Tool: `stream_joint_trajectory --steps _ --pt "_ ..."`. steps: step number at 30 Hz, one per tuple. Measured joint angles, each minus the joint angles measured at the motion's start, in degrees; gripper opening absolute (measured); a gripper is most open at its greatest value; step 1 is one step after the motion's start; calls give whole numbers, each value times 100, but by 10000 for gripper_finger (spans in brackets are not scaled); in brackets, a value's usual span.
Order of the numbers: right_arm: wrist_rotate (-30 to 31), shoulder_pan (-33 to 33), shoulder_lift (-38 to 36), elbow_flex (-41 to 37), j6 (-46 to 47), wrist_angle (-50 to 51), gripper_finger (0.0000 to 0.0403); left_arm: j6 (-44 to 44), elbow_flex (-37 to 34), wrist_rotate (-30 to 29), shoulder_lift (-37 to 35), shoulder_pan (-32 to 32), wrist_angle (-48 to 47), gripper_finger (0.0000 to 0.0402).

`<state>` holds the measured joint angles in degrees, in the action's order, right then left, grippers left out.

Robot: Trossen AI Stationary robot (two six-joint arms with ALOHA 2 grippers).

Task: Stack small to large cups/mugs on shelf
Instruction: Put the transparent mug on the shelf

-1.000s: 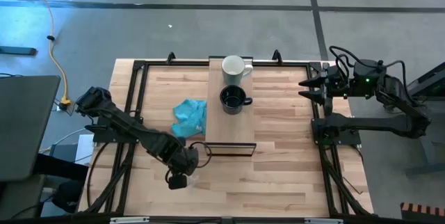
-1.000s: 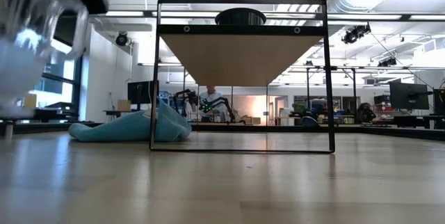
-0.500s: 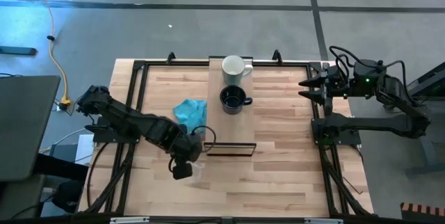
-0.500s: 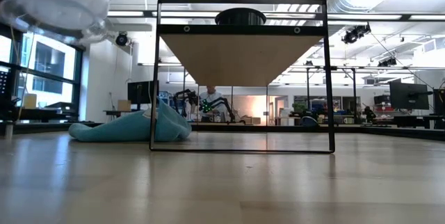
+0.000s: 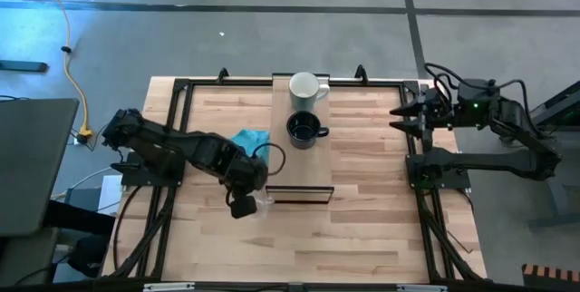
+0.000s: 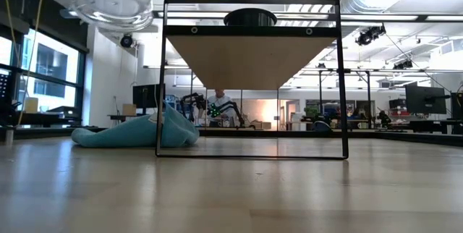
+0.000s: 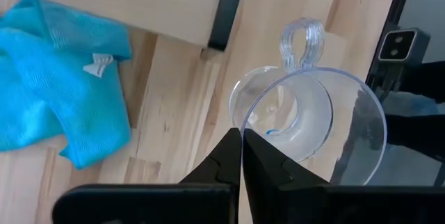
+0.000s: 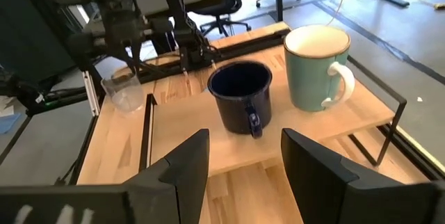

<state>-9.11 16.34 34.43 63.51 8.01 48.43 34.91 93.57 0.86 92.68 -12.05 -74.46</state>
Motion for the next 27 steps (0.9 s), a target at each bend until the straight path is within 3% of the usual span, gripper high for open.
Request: stream_joint_trajectory --steps 12,17,27 --pt "0 2 -4 -28 101 399 171 -330 482 4 3 466 -278 0" --pt "-1 0 -153 -469 124 301 171 -470 727 1 9 700 -501 0" --pt "-583 -2 -827 -1880 294 -1351 171 -794 1106 -73 11 1211 -698 0"
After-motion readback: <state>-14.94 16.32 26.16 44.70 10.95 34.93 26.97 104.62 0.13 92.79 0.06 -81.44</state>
